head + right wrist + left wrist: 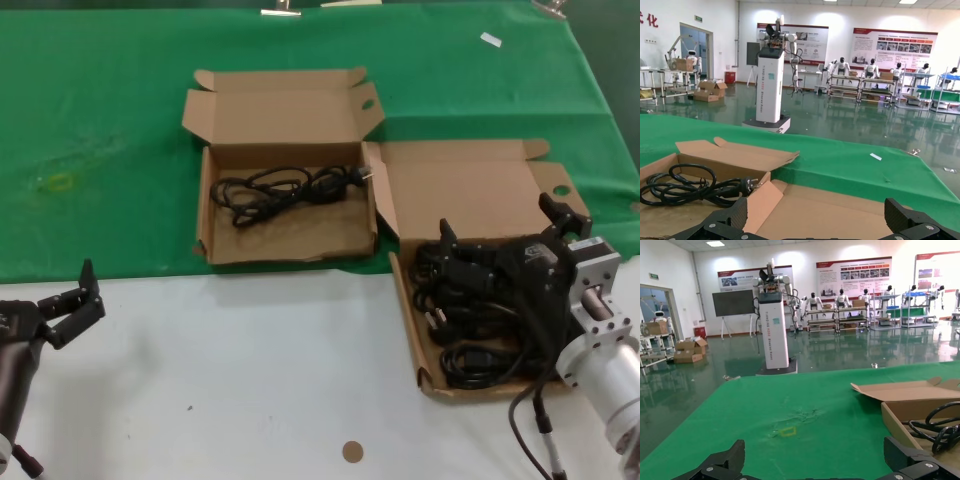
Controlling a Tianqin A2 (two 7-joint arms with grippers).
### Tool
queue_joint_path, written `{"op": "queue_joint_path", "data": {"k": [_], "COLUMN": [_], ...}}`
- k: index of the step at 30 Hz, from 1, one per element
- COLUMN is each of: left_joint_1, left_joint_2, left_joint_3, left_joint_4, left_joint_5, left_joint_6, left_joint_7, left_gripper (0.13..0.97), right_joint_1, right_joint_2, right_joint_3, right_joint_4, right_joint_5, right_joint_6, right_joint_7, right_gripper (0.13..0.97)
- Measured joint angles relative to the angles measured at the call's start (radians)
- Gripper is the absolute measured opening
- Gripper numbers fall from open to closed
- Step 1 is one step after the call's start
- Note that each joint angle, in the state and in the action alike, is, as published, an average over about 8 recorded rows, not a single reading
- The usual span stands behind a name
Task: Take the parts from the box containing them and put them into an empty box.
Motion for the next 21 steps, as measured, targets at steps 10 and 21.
{"op": "queue_joint_path", "data": {"k": [10,21], "left_joint_1": [0.0,0.0], "left_joint_2": [0.0,0.0], "left_joint_3": [0.0,0.0], "left_joint_4": [0.0,0.0], "left_joint_5": [0.0,0.0], "left_joint_6": [0.0,0.0], "left_joint_7": [0.0,0.0], "left_gripper": [0.966,0.966], "right_joint_1": [0.0,0.0], "right_joint_2": [0.0,0.0], "right_joint_3": [0.0,0.0], "right_joint_4": [0.0,0.0], "right_joint_5": [0.0,0.0], "right_joint_6": [0.0,0.0], "right_joint_7": [0.0,0.0], "right_gripper": [0.966,0.966]}}
